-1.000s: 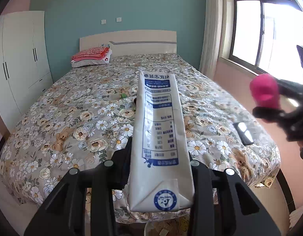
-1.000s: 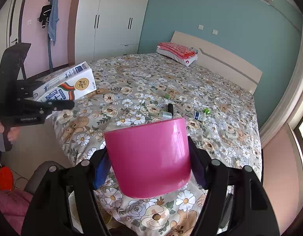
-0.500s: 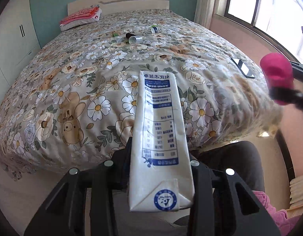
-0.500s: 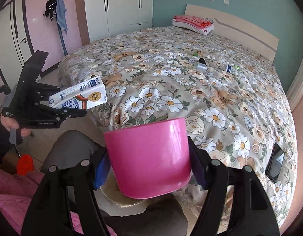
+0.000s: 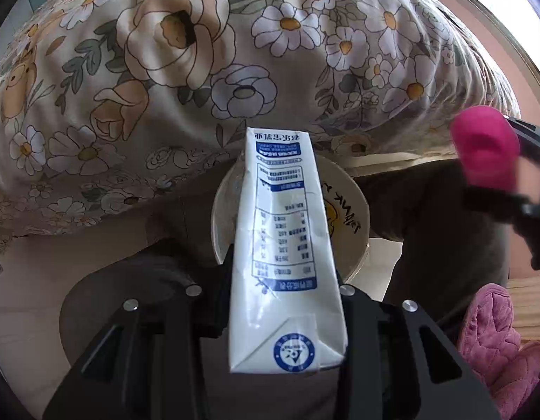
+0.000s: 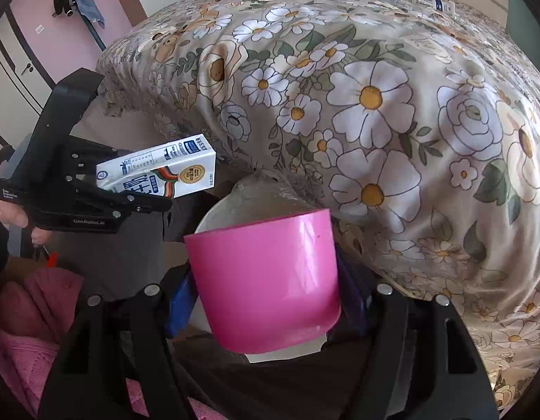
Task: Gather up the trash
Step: 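Carry the milk carton and pink cup with both tools over the white bin, then open both tools to drop the milk carton and pink cup into the bin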
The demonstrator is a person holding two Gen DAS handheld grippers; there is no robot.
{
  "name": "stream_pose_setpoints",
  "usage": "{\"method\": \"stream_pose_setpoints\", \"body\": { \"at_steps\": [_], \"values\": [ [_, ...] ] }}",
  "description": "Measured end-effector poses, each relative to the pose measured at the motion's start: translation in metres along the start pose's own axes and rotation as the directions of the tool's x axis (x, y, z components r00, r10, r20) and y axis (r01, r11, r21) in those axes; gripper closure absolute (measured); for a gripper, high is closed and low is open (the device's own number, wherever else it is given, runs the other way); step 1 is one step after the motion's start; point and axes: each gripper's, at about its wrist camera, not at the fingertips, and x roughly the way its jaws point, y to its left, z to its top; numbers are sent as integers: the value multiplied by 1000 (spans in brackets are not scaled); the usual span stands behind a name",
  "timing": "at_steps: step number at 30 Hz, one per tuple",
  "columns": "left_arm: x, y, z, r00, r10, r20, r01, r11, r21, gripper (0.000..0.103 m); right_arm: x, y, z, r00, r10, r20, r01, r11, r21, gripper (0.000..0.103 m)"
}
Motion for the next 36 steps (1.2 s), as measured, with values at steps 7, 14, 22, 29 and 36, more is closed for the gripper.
{"method": "stream_pose_setpoints", "body": {
  "at_steps": [7, 14, 22, 29, 36],
  "values": [
    [61, -1, -8, 988, -59, -140, 54, 998, -39, 65, 68, 8, -16, 993, 25, -118, -21, 999, 32, 34],
    [107, 10, 1, 967, -93, -238, 69, 992, -109, 65, 138, 5, -26, 962, 32, -271, -9, 996, 84, 34],
    [151, 12, 8, 941, -117, -317, 66, 984, -166, 65, 200, -4, -34, 901, 61, -430, 20, 983, 182, 33],
    [185, 14, 7, 912, -132, -389, 59, 979, -194, 65, 241, -16, -38, 867, 29, -497, 83, 976, 201, 33],
    [208, 26, 8, 889, -183, -420, 68, 959, -275, 65, 264, -20, -46, 851, 43, -523, 90, 970, 226, 33]
  ]
}}
